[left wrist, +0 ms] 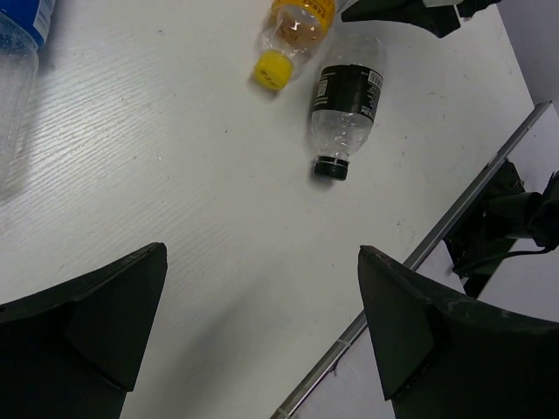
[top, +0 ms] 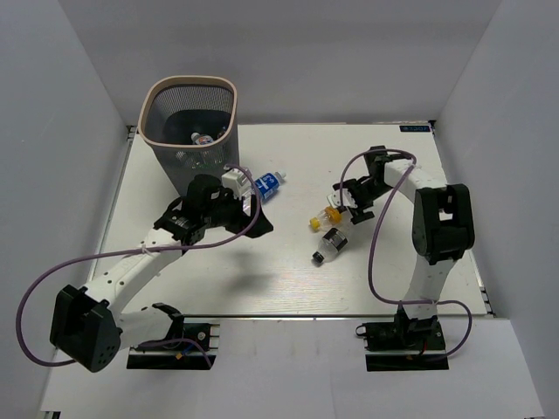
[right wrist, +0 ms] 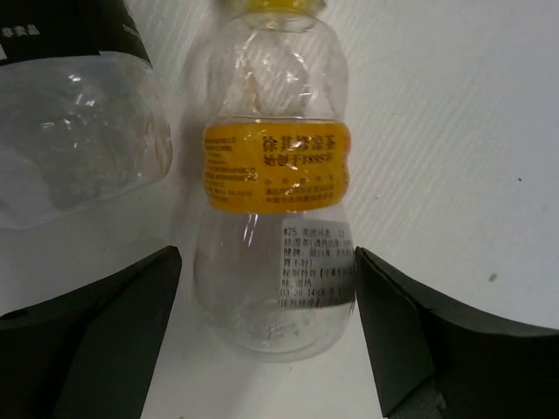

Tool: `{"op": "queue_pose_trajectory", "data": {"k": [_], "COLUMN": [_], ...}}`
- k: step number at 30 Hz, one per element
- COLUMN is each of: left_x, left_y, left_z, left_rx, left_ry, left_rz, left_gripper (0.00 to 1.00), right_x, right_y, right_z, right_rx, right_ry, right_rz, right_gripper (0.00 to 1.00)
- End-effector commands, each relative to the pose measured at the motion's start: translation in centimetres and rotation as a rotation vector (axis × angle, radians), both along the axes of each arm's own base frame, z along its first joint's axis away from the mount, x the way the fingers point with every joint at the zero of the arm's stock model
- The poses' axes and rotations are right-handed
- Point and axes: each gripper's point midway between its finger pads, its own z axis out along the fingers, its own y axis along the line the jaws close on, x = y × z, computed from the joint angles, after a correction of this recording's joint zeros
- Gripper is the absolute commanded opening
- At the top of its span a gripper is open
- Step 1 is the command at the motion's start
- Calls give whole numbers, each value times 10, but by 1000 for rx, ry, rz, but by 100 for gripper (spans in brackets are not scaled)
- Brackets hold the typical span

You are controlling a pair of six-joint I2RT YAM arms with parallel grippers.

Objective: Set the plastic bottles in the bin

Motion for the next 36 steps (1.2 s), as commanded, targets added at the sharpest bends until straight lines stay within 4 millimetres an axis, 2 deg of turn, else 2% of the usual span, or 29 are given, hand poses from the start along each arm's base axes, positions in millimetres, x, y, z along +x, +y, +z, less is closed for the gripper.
{"op": "queue_pose_trajectory", "data": {"k": [1, 4, 5, 7, 8, 9, 11, 12, 13, 14, 15, 16, 17, 19, 20, 21, 22, 23, 24, 25, 26, 27, 28, 29, 30, 31, 32, 33, 36], "left_x": [-3, -11, -12, -18, -20, -23, -26, -33, -34, -37, -38, -42, -42, -48, -49, -50, -48, -52, -53, -51, -51, -52, -53, -54, -56, -56, -56, -58, -61], "left_y": [1, 4, 4, 8, 5, 6, 9, 8, 9, 10, 11, 12, 12, 10, 9, 9, 8, 5, 6, 5, 5, 4, 1, 2, 1, 1, 1, -1, 2], "left_z": [11, 5, 10, 2, 2, 0, 1, -6, -4, -4, -8, -10, -10, -16, -16, -18, -17, -16, -23, -21, -24, -23, -22, -28, -27, -27, -27, -27, -28], "left_rx": [-11, 0, -12, -2, -7, -11, -16, -14, -18, -21, -21, -24, -24, -32, -36, -41, -47, -51, -41, -47, -41, -45, -50, -41, -45, -45, -45, -45, -45], "left_ry": [-30, -9, -14, 3, 11, 18, 10, 29, 22, 18, 33, 37, 37, 49, 52, 57, 48, 51, 66, 58, 67, 69, 61, 76, 79, 80, 80, 80, 80], "left_rz": [16, 21, 25, 25, 22, 26, 26, 21, 21, 21, 26, 19, 18, 5, -3, 2, 1, -16, -15, -15, -15, -23, -32, -32, -41, -41, -41, -50, -50], "left_gripper": [100, 100, 100, 100, 100, 100, 100, 100, 100, 100, 100, 100, 100, 100, 100, 100, 100, 100, 100, 100, 100, 100, 100, 100, 100, 100, 100, 100, 100], "right_x": [16, 20, 26, 28, 34, 37, 48, 57, 66, 66, 78, 73, 68, 69, 59, 50, 44, 37, 35, 22, 18, 17, 15, 11, 14, 6, 21, 18, 39], "right_y": [5, 4, 4, 6, 8, 11, 16, 24, 30, 37, 44, 59, 68, 85, 111, 119, 137, 157, 167, 183, 201, 208, 229, 242, 248, 258, 276, 282, 313], "right_z": [-3, -3, 1, 6, 11, 19, 40, 57, 82, 97, 135, 157, 170, 223, 245, 260, 285, 299, 326, 338, 370, 377, 384, 411, 418, 441, 443, 459, 451], "right_rx": [-36, -41, -40, -26, -20, 0, 35, 73, 129, 185, 240, 322, 367, 462, 545, 588, 653, 711, 788, 833, 938, 984, 1018, 1108, 1147, 1197, 1248, 1298, 1376], "right_ry": [-108, -95, -106, -88, -97, -79, -96, -117, -130, -109, -153, -143, -84, -144, -115, -66, -107, -91, -115, -58, -168, -79, -55, -104, -28, -38, -49, -7, 16], "right_rz": [136, 94, 85, 39, 25, -21, -62, -75, -109, -139, -168, -143, -195, -185, -159, -191, -143, -138, -143, -149, -71, -139, -118, -70, -134, -109, -112, -125, -138], "right_gripper": [84, 69, 57, 42, 35, 22, 12, 10, 10, 9, 9, 9, 9, 10, 10, 10, 10, 12, 12, 12, 12, 12, 11, 9, 9, 9, 9, 9, 9]}}
